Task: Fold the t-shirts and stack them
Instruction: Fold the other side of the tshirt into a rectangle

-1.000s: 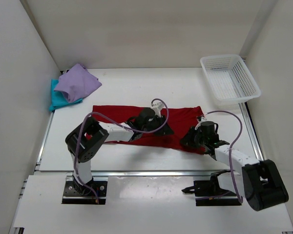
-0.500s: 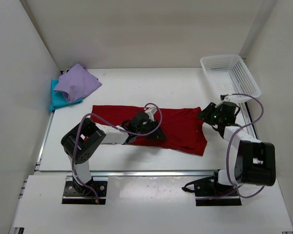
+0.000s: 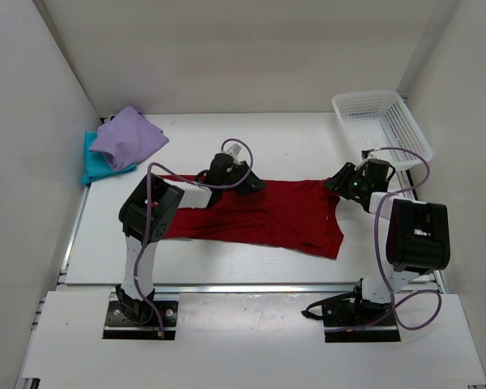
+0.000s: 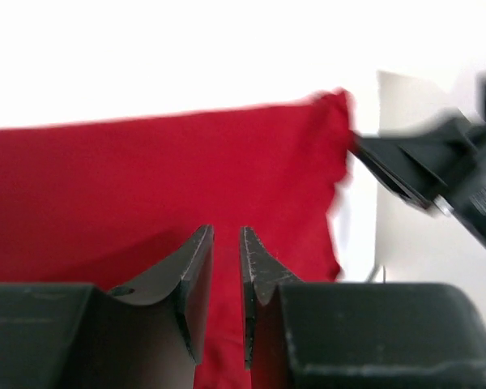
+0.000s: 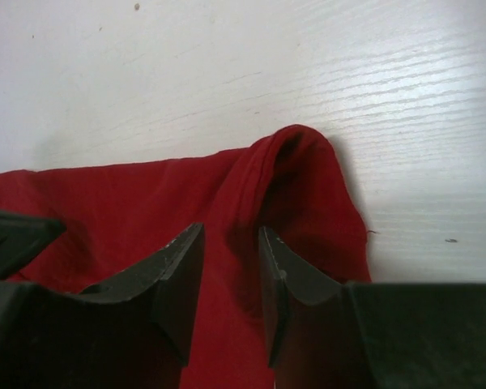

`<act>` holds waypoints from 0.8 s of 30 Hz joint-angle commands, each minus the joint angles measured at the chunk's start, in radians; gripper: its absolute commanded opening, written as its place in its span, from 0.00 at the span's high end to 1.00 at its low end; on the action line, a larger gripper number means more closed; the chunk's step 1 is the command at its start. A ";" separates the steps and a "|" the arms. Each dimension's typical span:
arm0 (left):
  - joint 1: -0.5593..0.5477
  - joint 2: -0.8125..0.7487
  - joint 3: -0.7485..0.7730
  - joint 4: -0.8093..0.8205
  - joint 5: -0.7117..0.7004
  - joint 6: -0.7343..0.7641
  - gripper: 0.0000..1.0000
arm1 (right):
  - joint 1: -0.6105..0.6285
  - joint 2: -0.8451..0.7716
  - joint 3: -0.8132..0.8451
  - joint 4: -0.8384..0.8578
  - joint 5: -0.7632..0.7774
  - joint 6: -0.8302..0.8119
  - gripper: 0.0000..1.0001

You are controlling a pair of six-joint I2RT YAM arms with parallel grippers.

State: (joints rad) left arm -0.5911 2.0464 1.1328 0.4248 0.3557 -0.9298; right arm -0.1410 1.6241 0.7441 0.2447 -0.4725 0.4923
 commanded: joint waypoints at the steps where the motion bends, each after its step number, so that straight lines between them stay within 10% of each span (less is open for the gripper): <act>1: 0.049 0.003 0.010 0.011 0.017 -0.029 0.70 | 0.014 0.000 0.060 0.016 -0.002 -0.027 0.68; 8: 0.125 0.044 -0.047 0.067 0.048 -0.076 0.71 | 0.000 0.006 0.044 0.025 0.068 -0.017 0.93; 17: 0.125 0.051 -0.068 0.091 0.060 -0.080 0.71 | 0.029 0.054 0.115 -0.047 0.066 -0.070 0.69; 24: 0.139 0.047 -0.085 0.106 0.052 -0.083 0.71 | 0.024 0.056 0.072 -0.021 0.127 -0.029 0.98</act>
State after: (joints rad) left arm -0.4599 2.1124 1.0515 0.5014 0.4042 -1.0149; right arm -0.1013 1.6855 0.8429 0.1818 -0.3912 0.4477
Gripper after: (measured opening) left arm 0.288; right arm 0.044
